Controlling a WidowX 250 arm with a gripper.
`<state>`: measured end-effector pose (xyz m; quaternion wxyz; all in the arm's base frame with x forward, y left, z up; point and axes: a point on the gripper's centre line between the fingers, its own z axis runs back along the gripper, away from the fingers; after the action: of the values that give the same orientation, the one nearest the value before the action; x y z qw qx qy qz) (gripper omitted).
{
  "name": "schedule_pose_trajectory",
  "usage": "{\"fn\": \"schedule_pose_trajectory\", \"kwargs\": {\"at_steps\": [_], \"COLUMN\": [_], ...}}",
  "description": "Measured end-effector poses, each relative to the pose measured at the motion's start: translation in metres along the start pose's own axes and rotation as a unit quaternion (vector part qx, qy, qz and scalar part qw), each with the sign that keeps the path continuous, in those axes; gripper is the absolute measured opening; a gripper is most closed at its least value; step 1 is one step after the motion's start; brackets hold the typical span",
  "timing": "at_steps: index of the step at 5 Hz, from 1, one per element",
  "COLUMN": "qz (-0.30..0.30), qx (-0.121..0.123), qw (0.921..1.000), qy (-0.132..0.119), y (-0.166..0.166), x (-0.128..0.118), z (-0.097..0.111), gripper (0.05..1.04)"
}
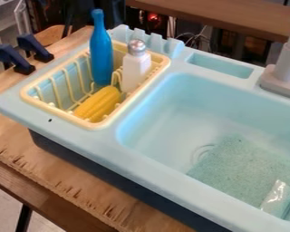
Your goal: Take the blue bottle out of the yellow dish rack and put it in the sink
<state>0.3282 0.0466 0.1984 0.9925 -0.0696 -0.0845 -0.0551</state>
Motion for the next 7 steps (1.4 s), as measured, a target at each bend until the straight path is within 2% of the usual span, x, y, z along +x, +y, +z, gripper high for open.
{"fn": "schedule_pose_trajectory", "kwargs": {"at_steps": [1,2,3,4,5,6,7], "qz": [0.013,0.026,0.022,0.023,0.019,0.032,0.021], "qx": [0.004,0.010,-0.004,-0.010,-0.014,0.003,0.028], "qw": [0.9995,0.9985,0.9988,0.9986,0.9990,0.9986,0.9989], "qy": [0.028,0.048,0.043,0.048,0.037,0.042,0.032], "y": [0.008,0.013,0.010,0.009,0.006,-0.003,-0.016], "x": [0.002,0.004,0.007,0.005,0.003,-0.009,-0.013], "z": [-0.014,-0.017,-0.021,-0.019,-0.008,0.014,0.035], "gripper": [0.991,0.940,0.698,0.519,0.409,0.388,0.388]}}
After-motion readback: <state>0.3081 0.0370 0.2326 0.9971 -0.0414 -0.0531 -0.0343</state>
